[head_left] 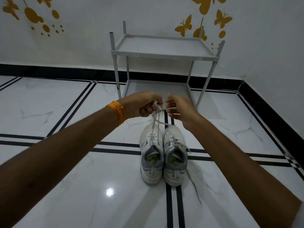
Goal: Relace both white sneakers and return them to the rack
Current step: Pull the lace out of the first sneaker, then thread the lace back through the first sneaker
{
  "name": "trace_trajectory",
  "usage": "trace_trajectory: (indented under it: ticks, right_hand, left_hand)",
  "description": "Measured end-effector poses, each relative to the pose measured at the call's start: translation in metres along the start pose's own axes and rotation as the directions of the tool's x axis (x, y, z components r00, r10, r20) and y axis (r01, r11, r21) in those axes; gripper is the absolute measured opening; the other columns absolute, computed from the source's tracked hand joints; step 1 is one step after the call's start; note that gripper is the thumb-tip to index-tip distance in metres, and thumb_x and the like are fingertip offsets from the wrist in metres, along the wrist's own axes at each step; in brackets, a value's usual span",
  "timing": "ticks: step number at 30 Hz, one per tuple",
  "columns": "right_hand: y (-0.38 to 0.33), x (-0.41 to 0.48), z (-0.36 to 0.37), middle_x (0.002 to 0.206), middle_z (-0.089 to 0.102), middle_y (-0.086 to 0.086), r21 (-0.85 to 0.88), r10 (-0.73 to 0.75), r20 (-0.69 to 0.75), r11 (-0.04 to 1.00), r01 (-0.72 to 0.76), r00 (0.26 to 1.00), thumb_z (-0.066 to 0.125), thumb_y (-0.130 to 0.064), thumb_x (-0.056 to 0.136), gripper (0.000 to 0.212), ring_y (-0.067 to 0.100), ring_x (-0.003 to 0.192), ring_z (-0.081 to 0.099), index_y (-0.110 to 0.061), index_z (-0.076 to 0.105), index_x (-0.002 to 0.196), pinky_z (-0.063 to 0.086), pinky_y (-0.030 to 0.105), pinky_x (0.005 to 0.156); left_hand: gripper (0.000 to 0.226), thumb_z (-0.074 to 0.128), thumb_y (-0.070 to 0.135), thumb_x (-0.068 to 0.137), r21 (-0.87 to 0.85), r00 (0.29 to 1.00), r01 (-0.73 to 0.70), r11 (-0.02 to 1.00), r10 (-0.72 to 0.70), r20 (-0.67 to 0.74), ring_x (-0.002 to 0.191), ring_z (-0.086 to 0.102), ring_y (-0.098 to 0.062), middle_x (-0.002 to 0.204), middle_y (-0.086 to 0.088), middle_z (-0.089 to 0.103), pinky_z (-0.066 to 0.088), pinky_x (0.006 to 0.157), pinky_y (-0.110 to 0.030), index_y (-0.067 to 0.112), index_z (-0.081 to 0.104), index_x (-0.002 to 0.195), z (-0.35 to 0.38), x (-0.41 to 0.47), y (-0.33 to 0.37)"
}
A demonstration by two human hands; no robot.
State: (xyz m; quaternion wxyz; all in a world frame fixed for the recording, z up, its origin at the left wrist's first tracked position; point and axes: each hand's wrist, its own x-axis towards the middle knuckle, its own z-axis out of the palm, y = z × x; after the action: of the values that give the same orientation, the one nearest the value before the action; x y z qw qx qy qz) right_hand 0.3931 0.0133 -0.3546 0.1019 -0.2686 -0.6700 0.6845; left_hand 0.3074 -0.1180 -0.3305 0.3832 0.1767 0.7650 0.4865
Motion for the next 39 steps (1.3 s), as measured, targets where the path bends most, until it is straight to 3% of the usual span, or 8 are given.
trace_trajectory:
  ticks: [5, 12, 16, 20, 24, 30, 33, 39]
  right_hand:
    - [-0.020, -0.024, 0.004, 0.084, 0.073, 0.004, -0.374, -0.110, 0.243, 0.906, 0.198, 0.964, 0.077, -0.034, 0.078, 0.040, 0.015, 0.072, 0.068, -0.010, 0.059, 0.103, 0.053, 0.029, 0.065]
    - [-0.011, -0.015, -0.002, 0.069, 0.063, -0.006, -0.424, -0.275, 0.181, 0.844, 0.328, 0.944, 0.073, -0.021, 0.083, 0.011, 0.005, 0.064, 0.055, -0.016, 0.068, 0.074, 0.040, 0.021, 0.061]
    - [0.002, 0.010, -0.031, 0.083, 0.070, 0.002, -0.732, -0.393, 0.051, 0.611, 0.302, 0.918, 0.071, -0.015, 0.084, 0.010, 0.013, 0.081, 0.063, -0.005, 0.073, 0.085, 0.047, 0.027, 0.074]
    - [0.046, 0.036, -0.081, 0.082, 0.072, 0.017, -0.926, -0.331, -0.091, 0.374, 0.042, 0.939, 0.071, -0.011, 0.079, 0.010, 0.031, 0.076, 0.068, -0.001, 0.069, 0.078, 0.056, 0.036, 0.069]
    - [0.098, 0.030, -0.105, 0.095, 0.067, 0.018, -0.975, -0.182, -0.107, 0.211, -0.068, 0.977, 0.065, -0.006, 0.078, 0.013, 0.034, 0.084, 0.064, 0.001, 0.062, 0.089, 0.043, 0.030, 0.065]
    - [0.138, 0.022, -0.108, 0.112, 0.062, 0.011, -0.985, -0.020, -0.172, 0.009, -0.172, 0.985, 0.058, -0.014, 0.086, 0.022, 0.026, 0.096, 0.064, -0.007, 0.060, 0.107, 0.043, 0.029, 0.071]
    - [0.133, 0.022, -0.087, 0.124, 0.049, 0.014, -0.988, -0.051, -0.151, 0.032, -0.149, 0.987, 0.059, -0.020, 0.086, 0.032, 0.029, 0.098, 0.062, -0.007, 0.056, 0.114, 0.042, 0.031, 0.073]
    - [0.133, 0.011, -0.002, 0.103, 0.070, 0.008, -0.863, -0.045, 0.245, 0.445, 0.239, 0.968, 0.071, -0.022, 0.081, 0.028, 0.026, 0.095, 0.065, -0.009, 0.070, 0.106, 0.052, 0.033, 0.079]
  left_hand:
    - [0.019, 0.053, 0.020, 0.088, -0.089, 0.998, -0.020, 0.996, 0.014, -0.063, 0.042, 0.034, -0.007, 0.055, 0.001, 0.048, 0.025, 0.041, -0.017, 0.012, 0.056, 0.071, -0.004, 0.001, -0.002]
    - [0.025, 0.060, 0.032, 0.089, 0.150, 0.972, -0.160, 0.976, 0.182, -0.147, 0.052, 0.037, -0.010, 0.059, 0.002, 0.046, 0.030, 0.048, -0.019, 0.011, 0.067, 0.078, -0.005, -0.009, -0.008]
    - [0.016, 0.067, 0.017, 0.086, 0.362, 0.854, -0.272, 0.892, 0.397, -0.336, 0.084, 0.062, -0.020, 0.091, -0.009, 0.068, 0.043, 0.065, -0.018, 0.001, 0.070, 0.090, -0.020, -0.002, -0.032]
    - [0.016, 0.078, 0.010, 0.072, 0.598, 0.776, -0.071, 0.798, 0.421, -0.470, 0.077, 0.061, -0.020, 0.087, -0.005, 0.067, 0.044, 0.067, -0.027, 0.011, 0.067, 0.084, -0.060, 0.008, -0.085]
    - [0.016, 0.073, 0.006, 0.071, 0.733, 0.787, 0.133, 0.668, 0.378, -0.487, 0.077, 0.061, -0.027, 0.083, -0.007, 0.067, 0.041, 0.066, -0.028, 0.017, 0.063, 0.076, -0.087, 0.010, -0.152]
    - [0.034, 0.057, 0.030, 0.091, 0.855, 0.864, 0.288, 0.432, 0.268, -0.427, 0.097, 0.063, -0.033, 0.118, -0.012, 0.059, 0.050, 0.079, -0.039, 0.013, 0.060, 0.119, -0.073, 0.016, -0.215]
    - [0.038, 0.057, 0.025, 0.091, 0.835, 0.851, 0.059, 0.548, 0.409, -0.328, 0.105, 0.063, -0.030, 0.127, -0.009, 0.060, 0.051, 0.088, -0.040, 0.015, 0.057, 0.127, -0.042, 0.025, -0.209]
    - [0.017, 0.060, 0.017, 0.091, 0.533, 0.933, -0.198, 0.822, 0.324, -0.153, 0.082, 0.065, -0.023, 0.108, -0.010, 0.070, 0.057, 0.080, -0.040, 0.008, 0.069, 0.102, 0.030, 0.042, -0.193]
